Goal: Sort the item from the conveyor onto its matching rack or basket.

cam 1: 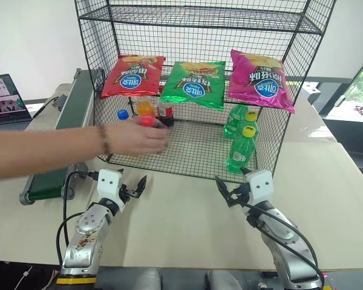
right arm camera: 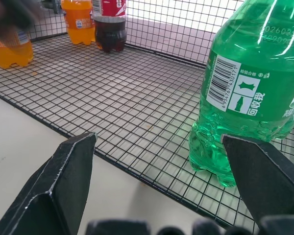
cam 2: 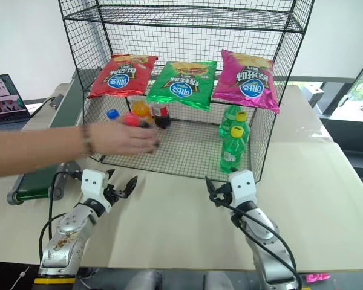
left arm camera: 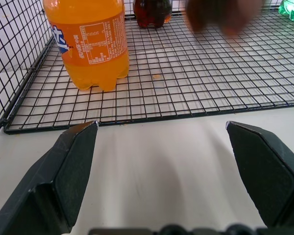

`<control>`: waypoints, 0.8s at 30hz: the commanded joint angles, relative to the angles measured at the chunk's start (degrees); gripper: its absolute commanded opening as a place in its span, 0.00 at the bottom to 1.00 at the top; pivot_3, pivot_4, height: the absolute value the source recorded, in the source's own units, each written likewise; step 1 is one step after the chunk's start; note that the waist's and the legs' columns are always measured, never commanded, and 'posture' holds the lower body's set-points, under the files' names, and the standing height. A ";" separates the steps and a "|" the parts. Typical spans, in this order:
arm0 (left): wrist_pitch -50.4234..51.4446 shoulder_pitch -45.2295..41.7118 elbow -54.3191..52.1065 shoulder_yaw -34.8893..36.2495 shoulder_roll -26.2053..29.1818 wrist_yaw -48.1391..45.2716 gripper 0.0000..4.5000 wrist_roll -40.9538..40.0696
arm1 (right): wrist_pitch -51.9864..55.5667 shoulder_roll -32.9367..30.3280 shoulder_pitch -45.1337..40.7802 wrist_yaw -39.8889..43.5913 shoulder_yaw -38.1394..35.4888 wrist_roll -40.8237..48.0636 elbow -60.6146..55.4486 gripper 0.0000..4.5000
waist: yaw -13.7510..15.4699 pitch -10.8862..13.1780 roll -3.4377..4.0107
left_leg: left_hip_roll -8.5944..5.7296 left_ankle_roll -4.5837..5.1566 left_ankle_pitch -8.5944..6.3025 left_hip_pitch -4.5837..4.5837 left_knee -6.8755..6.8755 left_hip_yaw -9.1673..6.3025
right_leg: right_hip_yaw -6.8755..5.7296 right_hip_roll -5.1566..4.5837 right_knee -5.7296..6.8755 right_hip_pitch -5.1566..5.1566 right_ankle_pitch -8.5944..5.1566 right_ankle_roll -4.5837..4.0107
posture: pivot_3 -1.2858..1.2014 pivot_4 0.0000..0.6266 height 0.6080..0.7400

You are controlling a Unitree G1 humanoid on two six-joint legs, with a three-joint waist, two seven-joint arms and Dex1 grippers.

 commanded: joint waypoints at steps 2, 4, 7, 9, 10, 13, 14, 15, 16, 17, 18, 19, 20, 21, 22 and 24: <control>-0.59 -0.91 -1.58 0.71 0.24 -0.21 0.99 -0.70 | -1.60 0.31 -0.54 0.16 -0.45 0.04 -0.91 1.00 | -0.01 0.00 0.00 | 0.00 0.00 0.00 0.00 0.00 0.00 | 0.00 0.00 0.00 0.00 0.00 0.00 | 0.52 0.24 0.98; -0.49 -0.90 -1.68 0.74 0.24 -0.18 0.99 -0.73 | -1.52 0.37 -0.56 0.09 -0.37 0.00 -0.96 1.00 | 0.00 0.00 0.00 | 0.00 0.00 0.00 0.00 0.00 0.00 | 0.00 0.00 0.00 0.00 0.00 0.00 | 0.52 0.24 0.98; -0.39 -0.96 -1.74 0.86 0.19 0.00 0.99 -0.75 | -1.36 0.44 -0.64 0.02 -0.30 -0.03 -1.04 1.00 | 0.00 0.00 0.00 | 0.00 0.00 0.00 0.00 0.00 0.00 | 0.00 0.00 0.00 0.00 0.00 0.00 | 0.52 0.24 0.98; -0.38 -1.01 -1.72 0.88 0.18 0.06 0.99 -0.75 | -1.16 0.47 -0.77 -0.02 -0.25 -0.05 -1.16 1.00 | 0.00 0.00 0.00 | 0.00 0.00 0.00 0.00 0.00 0.00 | 0.00 0.00 0.00 0.00 0.00 0.00 | 0.52 0.24 0.98; -0.35 -1.02 -1.76 0.87 0.16 0.08 0.99 -0.78 | -0.96 0.47 -0.87 -0.05 -0.21 -0.05 -1.32 1.00 | -0.01 0.00 0.00 | 0.00 0.00 0.00 0.00 0.00 0.00 | 0.00 0.00 0.00 0.00 0.00 0.00 | 0.52 0.24 0.98; -0.27 -1.05 -1.80 0.90 0.18 0.07 0.99 -0.87 | -0.46 0.53 -1.14 -0.18 -0.12 -0.09 -1.70 1.00 | 0.00 0.00 0.00 | 0.00 0.00 0.00 0.00 0.00 0.00 | 0.00 0.00 0.00 0.00 0.00 -0.01 | 0.52 0.24 0.98; -0.24 -1.03 -1.83 0.93 0.16 0.06 0.99 -0.93 | -0.35 0.53 -1.17 -0.21 -0.11 -0.09 -1.79 1.00 | 0.00 0.00 0.00 | 0.00 0.00 0.00 0.00 0.00 0.00 | 0.00 0.00 0.00 0.00 0.00 -0.01 | 0.52 0.24 0.98; -0.22 -1.00 -1.88 0.92 0.13 0.07 0.99 -0.97 | -0.27 0.52 -1.18 -0.23 -0.12 -0.08 -1.88 1.00 | 0.00 0.00 0.00 | 0.00 0.00 0.00 0.00 0.00 0.00 | 0.00 0.00 0.00 0.00 0.00 -0.01 | 0.52 0.24 0.98; -0.21 -0.96 -1.93 0.90 0.11 0.08 0.99 -0.97 | -0.21 0.51 -1.18 -0.24 -0.13 -0.07 -1.96 1.00 | 0.00 0.00 0.00 | 0.00 0.00 0.00 0.00 0.00 0.00 | 0.00 0.00 0.00 0.00 0.00 -0.01 | 0.52 0.24 0.98; -0.22 -0.95 -1.95 0.90 0.11 0.06 0.99 -0.99 | -0.14 0.51 -1.19 -0.26 -0.12 -0.07 -2.03 1.00 | 0.00 0.00 0.00 | 0.00 0.00 0.00 0.00 0.00 0.00 | 0.00 0.00 0.00 0.00 0.00 -0.01 | 0.52 0.24 0.98; -0.22 -0.93 -1.98 0.94 0.12 0.02 0.99 -1.05 | -0.07 0.53 -1.20 -0.29 -0.08 -0.08 -2.09 1.00 | 0.00 0.00 0.00 | 0.00 0.00 0.00 0.00 0.00 0.00 | 0.00 0.00 0.00 0.00 0.00 -0.01 | 0.52 0.24 0.98; -0.19 -0.91 -2.06 0.96 0.08 0.00 0.99 -1.13 | -0.03 0.53 -1.20 -0.29 -0.06 -0.07 -2.12 1.00 | 0.00 0.00 0.00 | 0.00 0.00 0.00 0.00 0.00 0.00 | 0.00 0.00 0.00 0.00 0.00 -0.01 | 0.52 0.24 0.98; -0.18 -0.88 -2.15 0.95 0.05 0.01 0.99 -1.17 | -0.02 0.53 -1.19 -0.27 -0.05 -0.05 -2.12 1.00 | 0.00 0.00 0.00 | 0.00 0.00 0.00 0.00 0.00 0.00 | 0.00 0.00 0.00 0.00 0.00 -0.01 | 0.52 0.24 0.98; -0.20 -0.79 -2.21 0.99 0.06 -0.01 0.99 -1.23 | -0.04 0.54 -1.15 -0.26 0.01 -0.07 -2.15 1.00 | -0.01 0.00 0.00 | 0.00 0.00 0.00 0.00 0.00 0.00 | 0.00 0.00 0.00 0.00 0.00 -0.01 | 0.52 0.24 0.98; -0.18 -0.67 -2.37 1.15 0.13 -0.06 0.99 -1.37 | -0.06 0.56 -1.17 -0.22 0.09 -0.06 -2.16 1.00 | -0.01 0.00 0.00 | 0.00 0.00 0.00 0.00 0.00 0.00 | 0.00 0.00 0.00 0.00 0.00 -0.01 | 0.52 0.24 0.98; 0.25 -0.29 -3.73 2.26 0.29 -0.57 0.99 -2.99 | -0.03 0.32 -1.71 0.30 -0.17 0.40 -1.92 1.00 | -0.02 0.00 0.00 | 0.00 0.00 0.00 0.00 0.00 0.00 | 0.00 0.00 0.00 0.00 0.00 -0.01 | 0.52 0.24 0.98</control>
